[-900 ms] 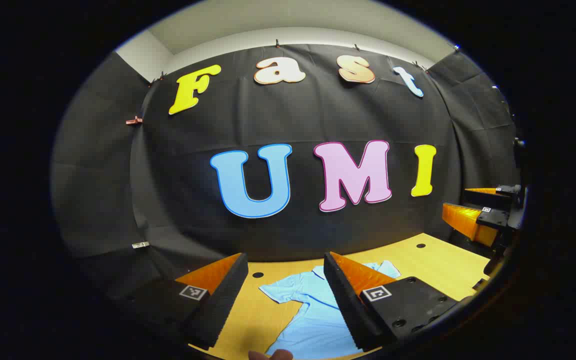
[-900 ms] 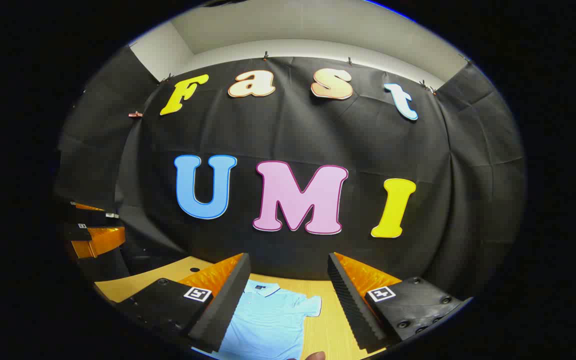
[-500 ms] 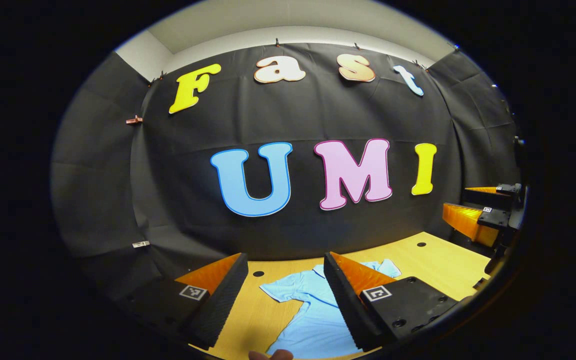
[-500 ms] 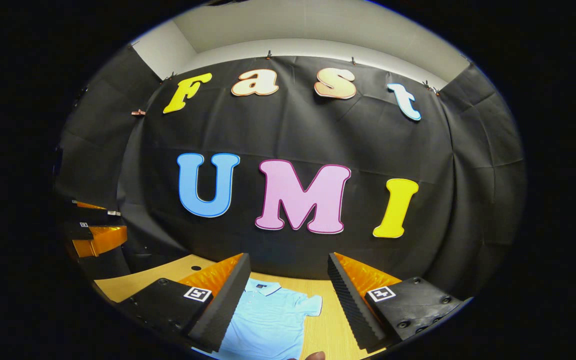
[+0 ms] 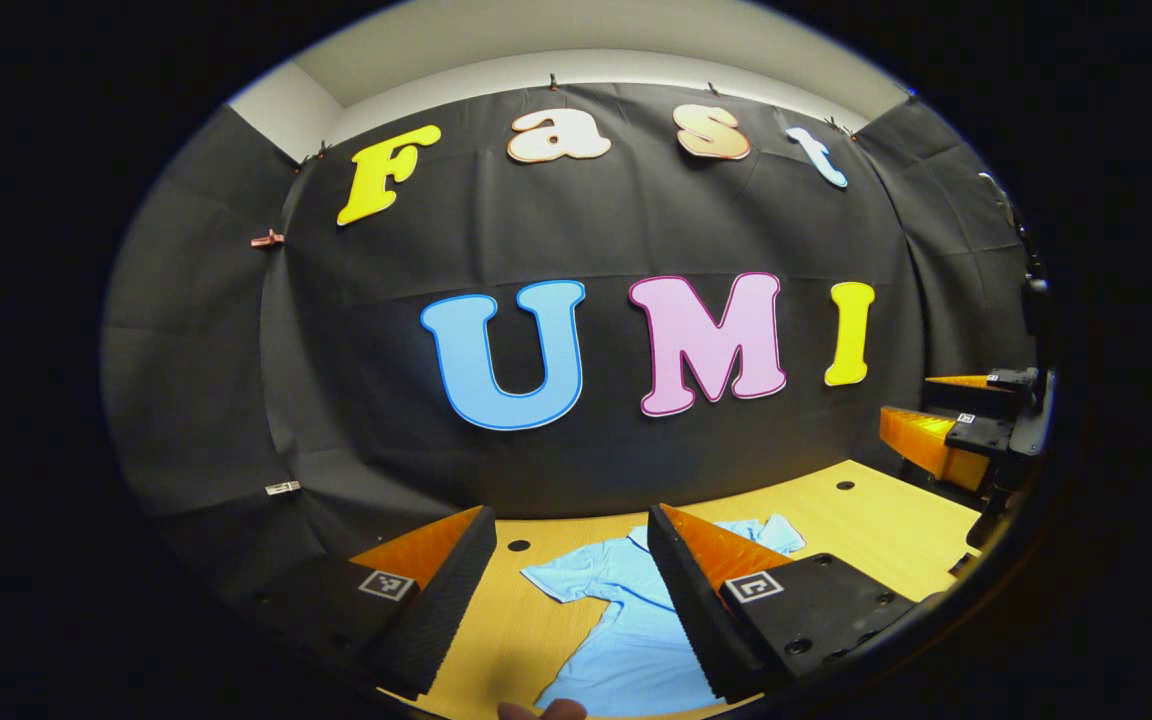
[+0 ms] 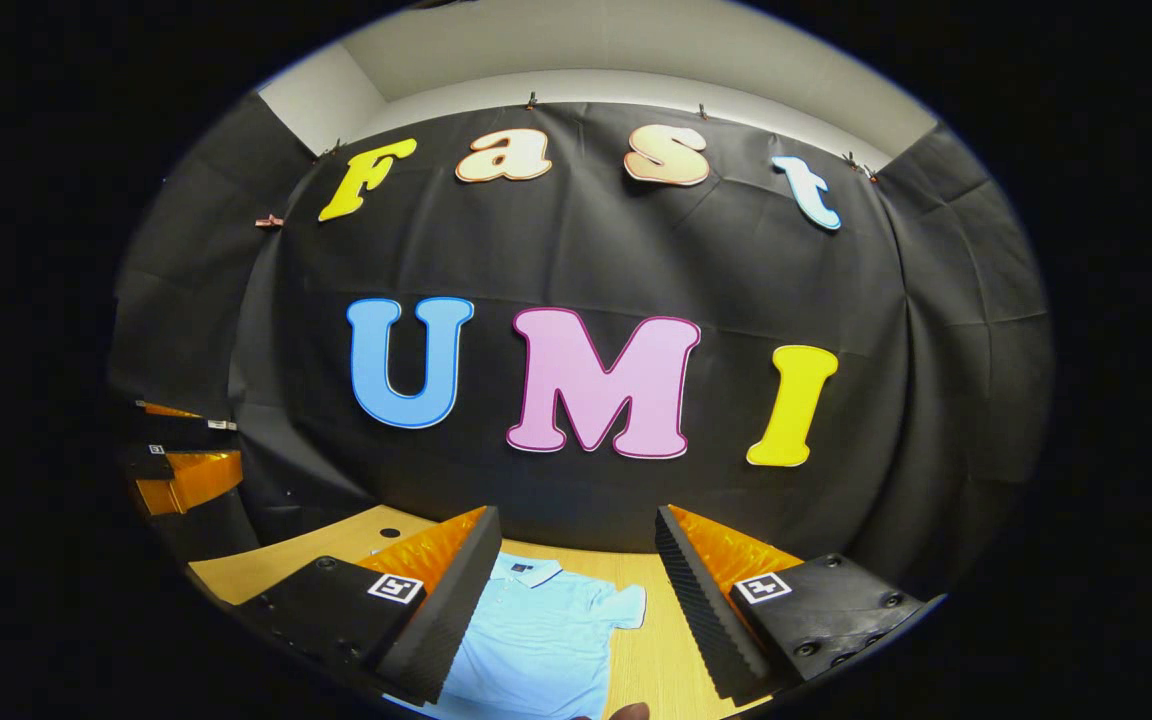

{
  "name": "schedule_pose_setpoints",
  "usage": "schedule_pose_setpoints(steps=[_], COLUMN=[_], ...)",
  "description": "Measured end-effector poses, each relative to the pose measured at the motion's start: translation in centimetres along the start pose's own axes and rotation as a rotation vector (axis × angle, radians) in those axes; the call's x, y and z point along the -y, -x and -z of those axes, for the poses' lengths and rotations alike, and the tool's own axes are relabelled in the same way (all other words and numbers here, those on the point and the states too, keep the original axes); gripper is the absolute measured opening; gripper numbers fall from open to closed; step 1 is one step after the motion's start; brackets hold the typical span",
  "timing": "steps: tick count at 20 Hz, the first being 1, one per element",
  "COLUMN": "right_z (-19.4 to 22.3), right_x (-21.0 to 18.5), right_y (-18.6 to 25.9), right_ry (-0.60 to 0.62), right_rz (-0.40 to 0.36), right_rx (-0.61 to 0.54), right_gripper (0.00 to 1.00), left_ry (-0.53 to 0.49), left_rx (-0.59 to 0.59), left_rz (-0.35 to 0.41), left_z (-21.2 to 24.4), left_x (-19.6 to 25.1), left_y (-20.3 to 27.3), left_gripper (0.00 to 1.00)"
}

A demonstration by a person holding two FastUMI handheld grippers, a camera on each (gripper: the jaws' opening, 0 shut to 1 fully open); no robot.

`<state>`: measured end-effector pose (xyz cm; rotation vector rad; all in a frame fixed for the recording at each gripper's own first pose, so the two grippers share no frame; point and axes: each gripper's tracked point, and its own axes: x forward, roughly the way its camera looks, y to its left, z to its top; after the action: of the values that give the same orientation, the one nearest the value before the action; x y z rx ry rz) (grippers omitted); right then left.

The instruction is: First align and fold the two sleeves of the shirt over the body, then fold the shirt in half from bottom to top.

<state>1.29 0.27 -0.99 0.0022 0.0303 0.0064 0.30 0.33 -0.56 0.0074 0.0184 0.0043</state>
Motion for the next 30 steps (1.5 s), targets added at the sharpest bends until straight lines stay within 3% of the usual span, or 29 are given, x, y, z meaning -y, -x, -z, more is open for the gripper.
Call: schedule_pose_setpoints(steps=[4, 8, 15, 19, 23, 30], right_z=[1.0, 5.9, 19.2, 27.4, 35.6, 41.6], right_x=[0.3, 1.8, 5.1, 8.1, 9.5, 10.3], right_y=[-2.2, -6.9, -15.8, -21.3, -24.6, -27.9], right_ry=[-0.008, -0.026, -0.095, -0.073, -0.136, -0.141], right_rz=[-0.005, 0.017, 0.013, 0.07, 0.112, 0.149], right_rx=[-0.025, -0.161, -0.504, -0.607, -0.738, -0.824], right_gripper=[0.97, 0.97, 0.97, 0.97, 0.97, 0.97], left_ry=[-0.006, -0.005, -0.018, -0.016, -0.012, -0.01], left_rx=[-0.004, -0.029, -0.09, -0.138, -0.194, -0.238], left_rz=[-0.004, -0.018, -0.058, -0.102, -0.147, -0.192], left_z=[0.2, 1.1, 3.1, 4.6, 6.2, 7.7], left_x=[-0.1, -0.2, -0.3, -0.4, -0.5, -0.2], left_y=[-0.3, -0.6, -0.9, -0.7, -0.1, 0.5], left_gripper=[0.97, 0.97, 0.97, 0.97, 0.97, 0.99])
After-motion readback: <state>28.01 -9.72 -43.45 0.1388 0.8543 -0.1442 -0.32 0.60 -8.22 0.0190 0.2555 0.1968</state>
